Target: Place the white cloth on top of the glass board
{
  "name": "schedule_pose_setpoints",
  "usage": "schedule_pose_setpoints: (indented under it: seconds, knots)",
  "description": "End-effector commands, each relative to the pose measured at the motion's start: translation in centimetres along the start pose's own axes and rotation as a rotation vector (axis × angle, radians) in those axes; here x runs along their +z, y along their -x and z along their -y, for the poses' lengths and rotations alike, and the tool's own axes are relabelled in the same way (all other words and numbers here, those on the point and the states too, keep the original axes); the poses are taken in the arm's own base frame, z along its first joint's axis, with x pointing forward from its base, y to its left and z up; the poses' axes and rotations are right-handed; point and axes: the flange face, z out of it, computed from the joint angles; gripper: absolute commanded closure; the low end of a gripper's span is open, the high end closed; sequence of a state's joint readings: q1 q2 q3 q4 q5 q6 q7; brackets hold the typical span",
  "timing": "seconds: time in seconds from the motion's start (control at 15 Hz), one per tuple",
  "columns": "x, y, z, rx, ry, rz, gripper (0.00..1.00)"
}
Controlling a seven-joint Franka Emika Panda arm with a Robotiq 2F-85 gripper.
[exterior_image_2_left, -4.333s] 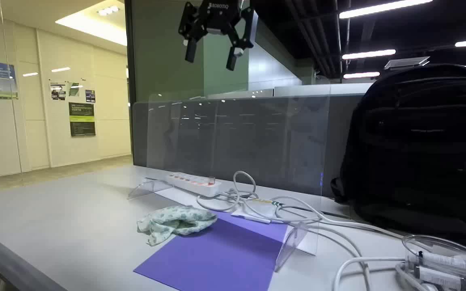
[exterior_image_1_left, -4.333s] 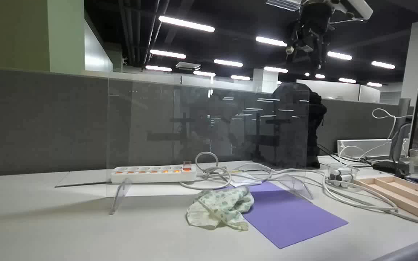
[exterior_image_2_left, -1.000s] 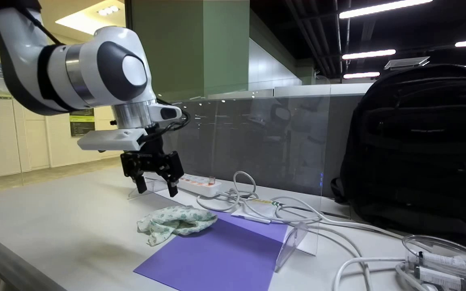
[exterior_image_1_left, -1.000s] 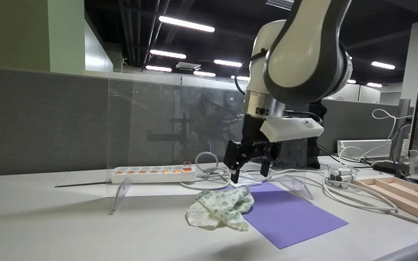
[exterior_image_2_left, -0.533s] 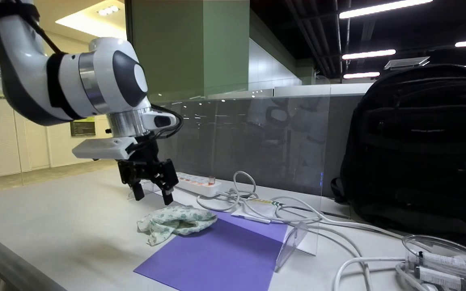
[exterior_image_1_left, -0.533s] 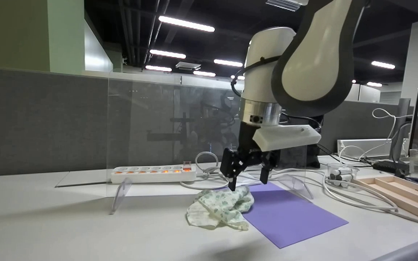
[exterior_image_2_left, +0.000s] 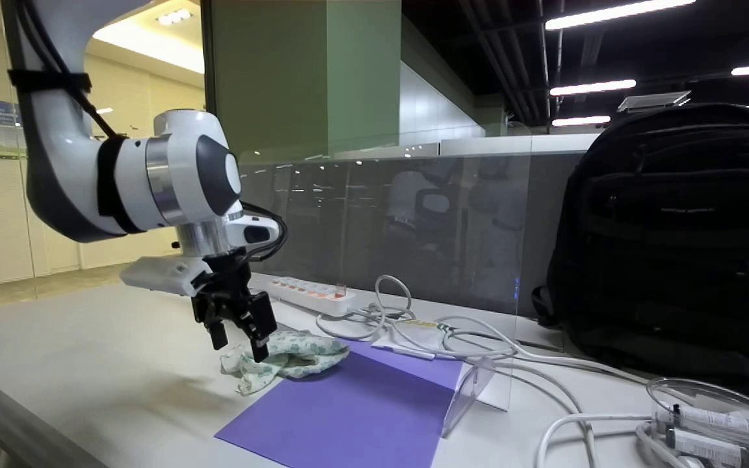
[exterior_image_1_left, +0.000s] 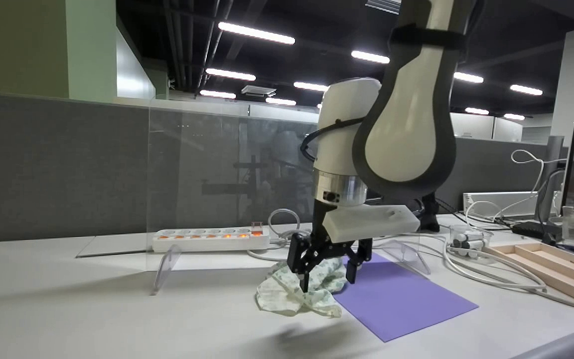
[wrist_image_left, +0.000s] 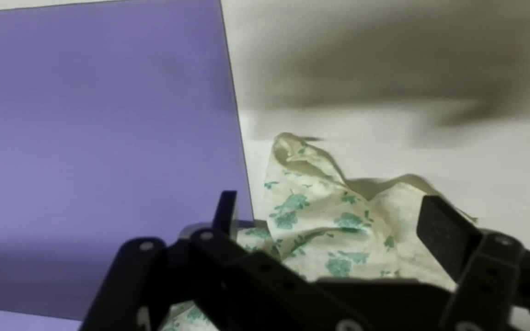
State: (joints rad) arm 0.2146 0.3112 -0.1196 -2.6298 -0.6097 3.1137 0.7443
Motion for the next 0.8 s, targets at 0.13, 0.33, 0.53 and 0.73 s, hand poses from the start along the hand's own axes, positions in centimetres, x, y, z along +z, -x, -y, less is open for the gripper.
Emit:
schedule_pose_setpoints:
  seconds: [0.13, 0.33, 0.53, 0.73]
  knots:
    - [3.0, -1.8, 0.0, 0.046, -0.002, -0.030, 0.00]
    - [3.9, -2.5, 0.5, 0.042, -0.028, -0.064, 0.04]
    - [4.4, -3.0, 1.1, 0.052, -0.054, -0.091, 0.30]
    - [4.7, -3.3, 1.5, 0.064, -0.071, -0.107, 0.52]
